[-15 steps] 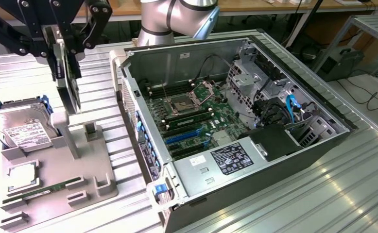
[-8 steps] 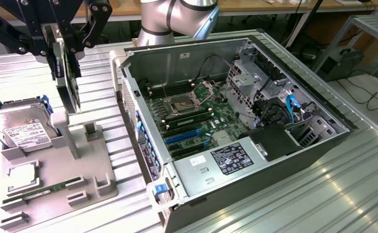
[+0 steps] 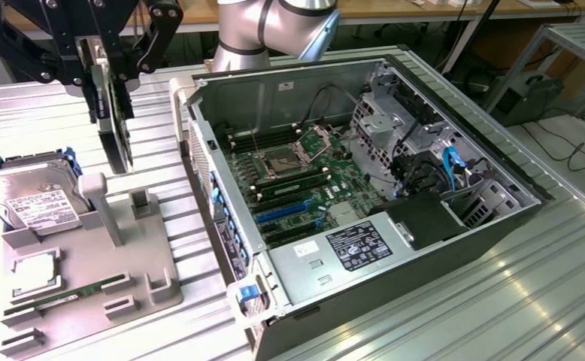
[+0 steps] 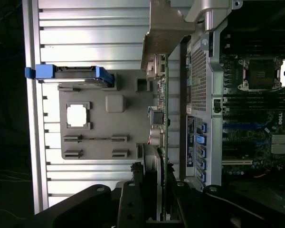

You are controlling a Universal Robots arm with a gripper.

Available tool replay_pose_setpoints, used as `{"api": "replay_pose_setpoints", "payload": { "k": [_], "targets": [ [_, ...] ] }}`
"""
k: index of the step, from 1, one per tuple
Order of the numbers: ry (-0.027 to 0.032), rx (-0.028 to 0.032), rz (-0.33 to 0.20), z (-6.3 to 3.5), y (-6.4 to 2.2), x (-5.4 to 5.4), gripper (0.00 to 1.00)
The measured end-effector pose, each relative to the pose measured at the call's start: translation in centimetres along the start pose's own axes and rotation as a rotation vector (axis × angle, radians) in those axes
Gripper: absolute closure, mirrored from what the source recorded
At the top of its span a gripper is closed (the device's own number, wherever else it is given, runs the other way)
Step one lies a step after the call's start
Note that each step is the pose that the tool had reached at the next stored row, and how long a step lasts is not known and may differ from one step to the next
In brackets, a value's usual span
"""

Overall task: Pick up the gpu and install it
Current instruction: 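Pick up the gpu and move the gpu toward the slot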

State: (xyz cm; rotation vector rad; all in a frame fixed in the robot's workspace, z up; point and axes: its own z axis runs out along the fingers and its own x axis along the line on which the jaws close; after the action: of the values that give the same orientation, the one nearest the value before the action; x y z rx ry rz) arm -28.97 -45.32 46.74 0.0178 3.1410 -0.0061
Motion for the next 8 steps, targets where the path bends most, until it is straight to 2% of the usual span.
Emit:
{"api": "replay_pose_setpoints", "payload": {
  "k": [8],
  "targets": [
    [0.0000, 0.0000, 0.000, 0.00, 0.01, -0.68, 0.73]
  ]
}}
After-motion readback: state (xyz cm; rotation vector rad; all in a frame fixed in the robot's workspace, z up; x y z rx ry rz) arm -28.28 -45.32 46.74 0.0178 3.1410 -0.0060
